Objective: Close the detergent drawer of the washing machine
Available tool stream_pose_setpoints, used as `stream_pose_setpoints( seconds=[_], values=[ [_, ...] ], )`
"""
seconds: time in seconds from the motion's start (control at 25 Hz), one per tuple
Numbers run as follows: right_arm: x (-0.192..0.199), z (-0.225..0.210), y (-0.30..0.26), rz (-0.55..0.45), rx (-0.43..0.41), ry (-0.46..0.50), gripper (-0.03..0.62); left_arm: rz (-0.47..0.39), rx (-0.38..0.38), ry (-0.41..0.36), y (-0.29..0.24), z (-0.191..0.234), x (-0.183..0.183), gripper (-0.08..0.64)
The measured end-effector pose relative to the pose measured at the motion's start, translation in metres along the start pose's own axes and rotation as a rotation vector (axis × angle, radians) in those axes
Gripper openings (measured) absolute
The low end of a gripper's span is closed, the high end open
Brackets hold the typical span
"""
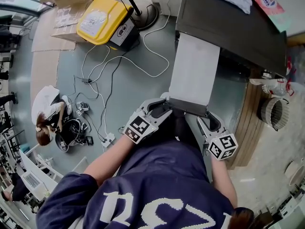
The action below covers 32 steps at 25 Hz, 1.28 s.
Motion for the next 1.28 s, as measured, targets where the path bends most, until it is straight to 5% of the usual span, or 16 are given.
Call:
stream_pose_setpoints(
  seconds=[0.52, 1.28],
  values=[
    [-0.022, 0.011, 0.002, -0.046, -0.044, 0.013, 0.182, -0.043, -0.026, -0.031, 0.010, 0.008, -0.019, 0.176],
    [-0.065, -0.011, -0.024, -0.066, 0.007, 0.050, 0.183, -0.087, -0.095, -0.046, -0.011, 0.041, -0.053, 0.176]
  ],
)
Point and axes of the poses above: the fingertips, and each gripper's own axes: y backward along the fingers, z to its left, x out of its underside, the point moved 2 cm from there along y, backward along the fingers, and after that the axes turned 3 degrees about -z, right-handed, at the moved point
